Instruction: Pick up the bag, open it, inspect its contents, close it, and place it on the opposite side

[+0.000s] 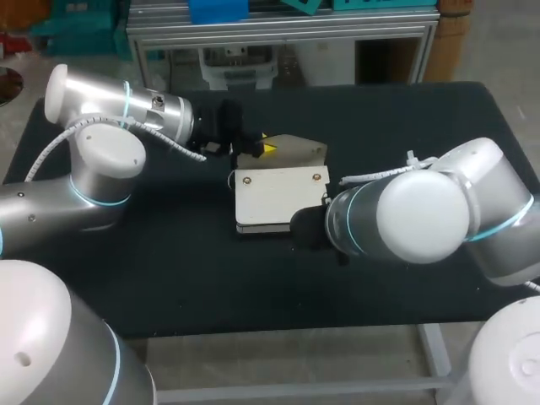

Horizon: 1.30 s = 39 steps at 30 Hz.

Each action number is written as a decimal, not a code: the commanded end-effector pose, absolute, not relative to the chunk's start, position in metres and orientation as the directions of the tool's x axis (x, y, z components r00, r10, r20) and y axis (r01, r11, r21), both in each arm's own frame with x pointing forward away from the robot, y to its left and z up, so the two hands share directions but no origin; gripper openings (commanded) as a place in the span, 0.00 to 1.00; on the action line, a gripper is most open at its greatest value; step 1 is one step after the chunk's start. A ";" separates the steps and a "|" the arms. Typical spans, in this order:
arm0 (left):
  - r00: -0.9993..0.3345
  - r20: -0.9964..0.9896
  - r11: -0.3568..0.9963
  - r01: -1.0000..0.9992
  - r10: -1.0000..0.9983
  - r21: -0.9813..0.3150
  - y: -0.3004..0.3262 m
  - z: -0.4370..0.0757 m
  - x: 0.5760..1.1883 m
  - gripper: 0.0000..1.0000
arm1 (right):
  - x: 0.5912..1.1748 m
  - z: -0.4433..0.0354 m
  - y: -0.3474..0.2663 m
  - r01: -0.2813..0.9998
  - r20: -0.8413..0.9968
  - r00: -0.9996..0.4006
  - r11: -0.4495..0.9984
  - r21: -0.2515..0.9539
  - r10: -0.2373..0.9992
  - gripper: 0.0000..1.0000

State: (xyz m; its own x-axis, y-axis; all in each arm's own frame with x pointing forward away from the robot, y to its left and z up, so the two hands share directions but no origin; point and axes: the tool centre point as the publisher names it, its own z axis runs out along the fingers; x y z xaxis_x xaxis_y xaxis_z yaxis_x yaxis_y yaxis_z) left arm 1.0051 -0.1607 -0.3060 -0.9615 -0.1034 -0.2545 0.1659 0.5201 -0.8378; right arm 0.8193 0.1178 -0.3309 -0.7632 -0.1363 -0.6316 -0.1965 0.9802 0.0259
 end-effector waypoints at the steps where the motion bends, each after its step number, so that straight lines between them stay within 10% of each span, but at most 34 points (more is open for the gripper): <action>1: -0.963 -0.249 0.507 0.164 -0.105 -0.847 -0.161 -0.312 1.010 0.00 | 0.815 -0.344 0.115 -0.197 -0.729 -0.674 0.980 0.022 -0.119 0.27; 39: -0.988 -0.136 0.474 0.086 -0.073 -0.876 -0.160 -0.327 1.012 0.00 | 0.876 -0.378 0.129 -0.200 -0.833 -0.534 0.979 -0.042 -0.145 0.24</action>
State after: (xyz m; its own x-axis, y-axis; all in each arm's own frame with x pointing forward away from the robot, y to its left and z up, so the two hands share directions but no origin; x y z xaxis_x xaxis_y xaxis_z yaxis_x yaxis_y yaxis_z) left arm 1.0103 -0.1599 -0.3243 -0.9874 -0.0776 -0.1379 0.0842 0.4801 -0.8731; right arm 0.8758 0.1303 -0.3729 -0.7277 -0.1772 -0.6627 -0.1947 0.9797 -0.0483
